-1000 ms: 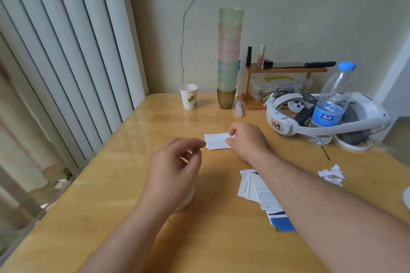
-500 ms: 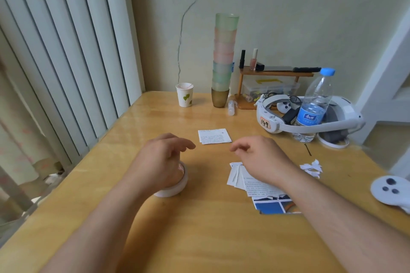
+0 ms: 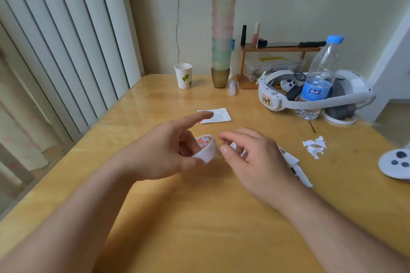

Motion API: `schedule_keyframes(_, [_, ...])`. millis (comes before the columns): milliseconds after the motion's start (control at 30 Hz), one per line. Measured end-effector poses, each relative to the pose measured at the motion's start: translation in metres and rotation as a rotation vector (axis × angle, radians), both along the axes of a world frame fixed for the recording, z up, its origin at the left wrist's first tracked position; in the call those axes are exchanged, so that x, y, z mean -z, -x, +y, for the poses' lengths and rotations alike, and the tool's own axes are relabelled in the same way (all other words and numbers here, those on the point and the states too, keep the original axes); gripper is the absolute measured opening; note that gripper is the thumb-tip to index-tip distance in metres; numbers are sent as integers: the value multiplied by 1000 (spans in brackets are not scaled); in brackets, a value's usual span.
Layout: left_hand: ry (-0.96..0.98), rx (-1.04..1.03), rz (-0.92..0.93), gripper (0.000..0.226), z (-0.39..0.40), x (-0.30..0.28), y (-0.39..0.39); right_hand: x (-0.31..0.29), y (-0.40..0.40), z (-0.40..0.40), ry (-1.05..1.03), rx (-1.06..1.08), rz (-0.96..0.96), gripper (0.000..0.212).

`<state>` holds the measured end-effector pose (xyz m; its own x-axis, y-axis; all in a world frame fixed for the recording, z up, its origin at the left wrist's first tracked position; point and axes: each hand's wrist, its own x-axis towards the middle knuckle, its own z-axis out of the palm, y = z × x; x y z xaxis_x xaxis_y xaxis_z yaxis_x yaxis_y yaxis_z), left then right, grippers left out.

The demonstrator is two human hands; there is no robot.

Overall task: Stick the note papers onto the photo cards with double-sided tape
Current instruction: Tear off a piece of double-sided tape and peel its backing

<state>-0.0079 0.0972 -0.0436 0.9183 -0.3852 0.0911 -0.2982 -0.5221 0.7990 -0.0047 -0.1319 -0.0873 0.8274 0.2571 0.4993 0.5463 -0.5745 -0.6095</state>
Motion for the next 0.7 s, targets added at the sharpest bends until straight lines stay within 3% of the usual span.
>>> schedule_keyframes(167, [145,36,-16,96,-21,17,3,3,-4,-4,27,-25,-38,34])
schedule_keyframes(433, [280,-35,-83,93,-34,29,2,3,-8,-7,-134,-30,-56,19])
schedule_keyframes(567, [256,-52,-99,79,-33,29,1,2,-8,-8,-175,-44,-14,16])
schedule_keyframes(700, [318,-86,-91,44,-35,27,4,2,-7,-7,-210,-79,30,16])
